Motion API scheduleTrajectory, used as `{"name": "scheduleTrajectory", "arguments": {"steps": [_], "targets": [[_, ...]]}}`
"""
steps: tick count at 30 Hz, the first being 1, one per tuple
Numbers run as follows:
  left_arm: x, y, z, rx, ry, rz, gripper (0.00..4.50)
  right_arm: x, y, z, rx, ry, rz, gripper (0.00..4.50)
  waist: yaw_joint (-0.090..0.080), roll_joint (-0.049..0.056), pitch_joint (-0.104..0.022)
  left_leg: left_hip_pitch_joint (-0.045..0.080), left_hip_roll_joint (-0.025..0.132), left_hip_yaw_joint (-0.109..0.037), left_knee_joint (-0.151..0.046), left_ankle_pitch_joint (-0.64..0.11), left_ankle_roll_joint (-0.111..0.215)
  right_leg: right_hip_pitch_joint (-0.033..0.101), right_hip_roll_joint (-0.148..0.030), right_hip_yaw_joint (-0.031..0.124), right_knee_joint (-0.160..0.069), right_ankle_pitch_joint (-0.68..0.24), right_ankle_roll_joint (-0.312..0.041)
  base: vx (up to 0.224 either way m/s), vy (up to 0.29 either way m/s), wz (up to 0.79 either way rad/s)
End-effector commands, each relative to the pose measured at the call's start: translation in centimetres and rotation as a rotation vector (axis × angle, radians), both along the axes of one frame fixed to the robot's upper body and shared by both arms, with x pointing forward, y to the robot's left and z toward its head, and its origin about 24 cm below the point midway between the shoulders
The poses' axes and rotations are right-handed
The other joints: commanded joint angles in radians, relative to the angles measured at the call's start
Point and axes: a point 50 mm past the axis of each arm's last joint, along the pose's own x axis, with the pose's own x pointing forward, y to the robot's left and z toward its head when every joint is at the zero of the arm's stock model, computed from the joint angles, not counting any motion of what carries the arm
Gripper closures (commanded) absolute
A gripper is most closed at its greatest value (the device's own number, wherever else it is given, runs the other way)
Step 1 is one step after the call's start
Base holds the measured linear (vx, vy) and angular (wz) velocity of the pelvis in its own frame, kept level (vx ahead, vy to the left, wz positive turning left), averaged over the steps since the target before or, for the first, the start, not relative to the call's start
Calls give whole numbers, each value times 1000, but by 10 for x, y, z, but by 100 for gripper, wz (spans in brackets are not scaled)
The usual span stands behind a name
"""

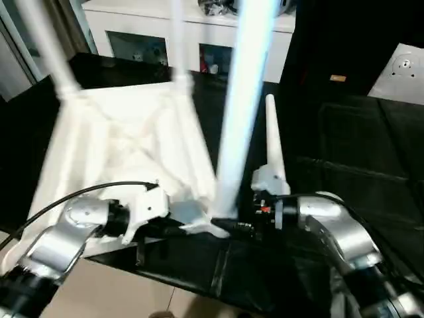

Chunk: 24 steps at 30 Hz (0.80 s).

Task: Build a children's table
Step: Insert table leg to table base

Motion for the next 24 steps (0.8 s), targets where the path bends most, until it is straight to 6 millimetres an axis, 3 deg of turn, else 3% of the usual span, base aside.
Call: {"name": "scheduleTrajectory", "arguments": {"steps": [1,3,7,8,13,20,22,24], "targets": [[3,-5,8,-5,-41,-63,450,3,0,3,-5,8,26,40,-4,5,-61,-14,59,-9,-71,-14,72,69,-98,76,-50,-206,-162,0,0,0],[4,-4,7,4,-39,-65,450,4,-2,3,-26,12,53,78,-6,2,-61,-15,60,-9,-72,-14,74,70,-98,74,-49,-216,-161,0,0,0],[3,0,6,17,-38,-61,450,6,-3,2,-55,18,81,94,-5,2,-62,-14,61,-8,-70,-6,76,69,-99,75,-48,-217,-158,0,0,0],[3,1,6,18,-37,-58,450,7,-4,2,-57,25,89,123,-5,-3,-62,-14,61,-8,-70,-4,77,69,-98,74,-48,-218,-159,0,0,0],[2,4,4,22,-37,-55,450,9,-3,0,-61,43,112,164,-4,-4,-63,-14,61,-7,-69,-4,77,69,-99,74,-47,-230,-161,0,0,0],[-2,5,4,-3,-19,-14,450,3,3,-5,-35,79,135,176,-4,-6,-60,-14,62,-7,-69,-3,75,68,-99,74,-46,-224,-160,0,0,0],[-3,4,6,-39,-18,31,450,-2,6,-8,-17,97,129,177,-4,0,-56,-14,63,-7,-71,-11,71,66,-99,75,-45,-222,-166,0,0,0],[-5,2,9,-67,-29,88,450,-7,10,-12,7,111,92,177,-6,-1,-52,-16,64,-9,-72,-15,72,66,-98,75,-47,-215,-166,0,0,0]]}}
